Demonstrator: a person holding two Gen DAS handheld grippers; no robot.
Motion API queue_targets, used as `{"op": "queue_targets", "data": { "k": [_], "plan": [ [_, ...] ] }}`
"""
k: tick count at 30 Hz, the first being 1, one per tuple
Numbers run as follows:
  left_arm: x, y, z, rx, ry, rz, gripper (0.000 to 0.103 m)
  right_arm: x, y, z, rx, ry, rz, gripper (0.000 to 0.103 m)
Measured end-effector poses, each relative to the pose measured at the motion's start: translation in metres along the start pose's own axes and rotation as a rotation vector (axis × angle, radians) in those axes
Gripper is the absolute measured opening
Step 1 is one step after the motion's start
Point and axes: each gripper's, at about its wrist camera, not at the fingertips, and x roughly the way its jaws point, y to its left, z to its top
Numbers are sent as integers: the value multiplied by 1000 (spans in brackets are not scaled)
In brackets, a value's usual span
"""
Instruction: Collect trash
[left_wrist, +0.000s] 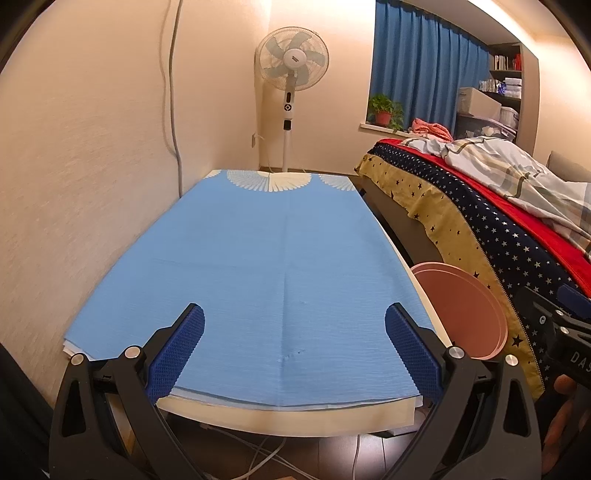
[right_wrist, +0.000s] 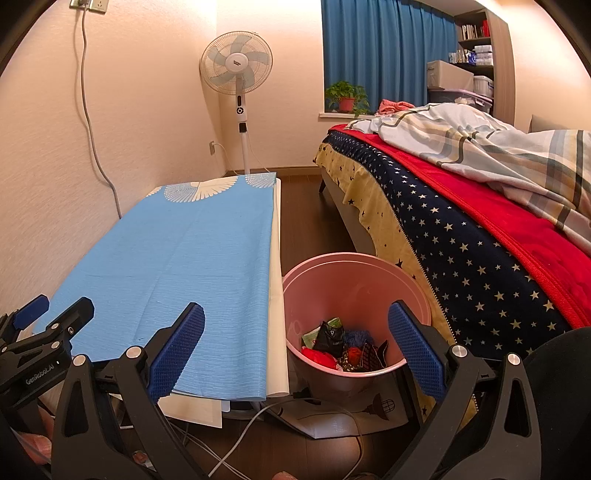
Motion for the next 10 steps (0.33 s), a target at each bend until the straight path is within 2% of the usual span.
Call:
{"op": "queue_targets", "data": {
  "k": [10],
  "plan": [
    [1, -2, 0, -3, 13, 7, 95, 0, 0, 0, 1, 2, 0, 98]
  ]
}}
